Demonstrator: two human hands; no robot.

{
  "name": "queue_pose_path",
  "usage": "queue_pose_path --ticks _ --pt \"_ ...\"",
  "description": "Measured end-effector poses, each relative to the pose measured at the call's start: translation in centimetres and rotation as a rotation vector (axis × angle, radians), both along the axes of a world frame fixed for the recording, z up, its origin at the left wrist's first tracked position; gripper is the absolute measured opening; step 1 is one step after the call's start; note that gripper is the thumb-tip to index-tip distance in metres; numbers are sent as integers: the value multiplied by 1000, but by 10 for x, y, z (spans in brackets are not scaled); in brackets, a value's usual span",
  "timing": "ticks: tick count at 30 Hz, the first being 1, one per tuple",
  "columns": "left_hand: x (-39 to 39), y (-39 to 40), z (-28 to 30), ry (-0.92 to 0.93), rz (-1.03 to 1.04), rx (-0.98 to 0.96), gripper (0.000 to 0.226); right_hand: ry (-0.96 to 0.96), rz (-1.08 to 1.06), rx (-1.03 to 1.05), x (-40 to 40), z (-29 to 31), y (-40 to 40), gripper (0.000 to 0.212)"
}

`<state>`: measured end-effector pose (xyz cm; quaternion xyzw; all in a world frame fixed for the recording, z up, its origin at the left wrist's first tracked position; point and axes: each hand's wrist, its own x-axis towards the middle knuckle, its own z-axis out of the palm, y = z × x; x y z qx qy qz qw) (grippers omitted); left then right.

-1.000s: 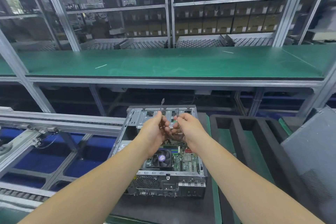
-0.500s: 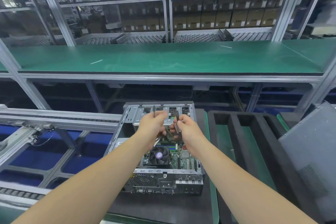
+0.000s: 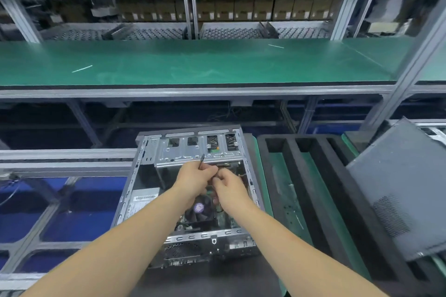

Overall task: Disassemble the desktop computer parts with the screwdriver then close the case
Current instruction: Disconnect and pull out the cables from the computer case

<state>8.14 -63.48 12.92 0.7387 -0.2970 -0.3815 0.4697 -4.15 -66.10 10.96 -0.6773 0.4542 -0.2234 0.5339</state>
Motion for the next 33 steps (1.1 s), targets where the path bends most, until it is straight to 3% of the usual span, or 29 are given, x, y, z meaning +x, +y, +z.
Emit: queue_pose_path --ticks 10,16,27,33 --pt "10 -21 -13 201 -96 70 15 53 -290 72 16 -18 2 20" --pt "15 -30 -12 94 -159 65 14 88 -360 52 29 -14 -4 23" --pt "44 -55 -14 127 -135 -13 34 -36 -618 187 36 -28 -25 26" --pt "55 -57 -21 -28 -297 42 17 -59 -749 232 41 -34 -30 24"
